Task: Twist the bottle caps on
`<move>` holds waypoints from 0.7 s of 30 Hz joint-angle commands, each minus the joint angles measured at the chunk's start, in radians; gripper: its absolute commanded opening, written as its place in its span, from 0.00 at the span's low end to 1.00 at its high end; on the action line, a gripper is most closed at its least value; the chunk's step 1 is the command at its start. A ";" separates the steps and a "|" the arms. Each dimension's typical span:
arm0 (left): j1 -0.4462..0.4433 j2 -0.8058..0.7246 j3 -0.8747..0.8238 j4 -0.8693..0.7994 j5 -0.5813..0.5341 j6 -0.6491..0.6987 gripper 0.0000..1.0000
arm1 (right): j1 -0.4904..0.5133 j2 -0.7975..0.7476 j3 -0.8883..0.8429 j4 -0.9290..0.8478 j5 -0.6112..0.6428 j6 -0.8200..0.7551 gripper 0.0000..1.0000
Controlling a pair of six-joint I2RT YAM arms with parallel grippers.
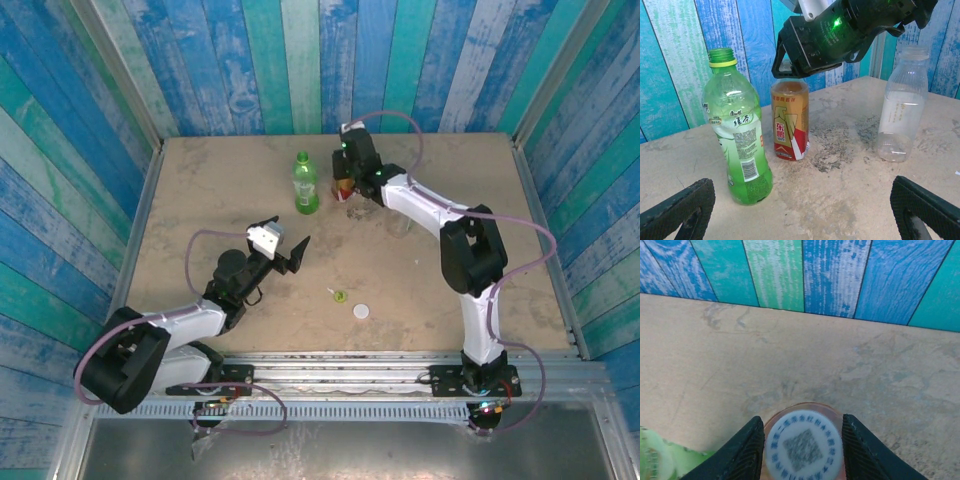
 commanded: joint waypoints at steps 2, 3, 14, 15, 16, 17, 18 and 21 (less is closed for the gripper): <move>0.000 0.021 0.008 0.019 -0.003 0.003 0.94 | -0.007 0.022 0.032 -0.042 -0.020 -0.028 0.51; 0.000 0.025 0.009 0.021 -0.002 0.005 0.94 | -0.010 0.022 0.034 -0.041 -0.027 -0.037 0.52; 0.000 0.050 0.008 0.049 0.023 0.017 0.94 | -0.013 -0.065 0.010 -0.036 -0.097 -0.132 0.75; -0.001 0.080 0.006 0.070 0.036 0.023 0.94 | -0.014 -0.091 -0.008 -0.034 -0.105 -0.152 0.78; -0.001 0.087 0.001 0.091 0.051 0.030 0.94 | -0.013 -0.113 -0.027 -0.032 -0.103 -0.162 0.81; -0.003 0.095 -0.005 0.122 0.071 0.035 0.94 | -0.015 -0.143 -0.049 -0.030 -0.102 -0.168 0.82; -0.007 0.105 -0.008 0.148 0.084 0.036 0.94 | -0.017 -0.174 -0.076 -0.030 -0.100 -0.174 0.83; -0.040 0.133 0.010 0.162 0.097 0.066 0.94 | -0.024 -0.270 -0.165 -0.024 -0.083 -0.189 0.85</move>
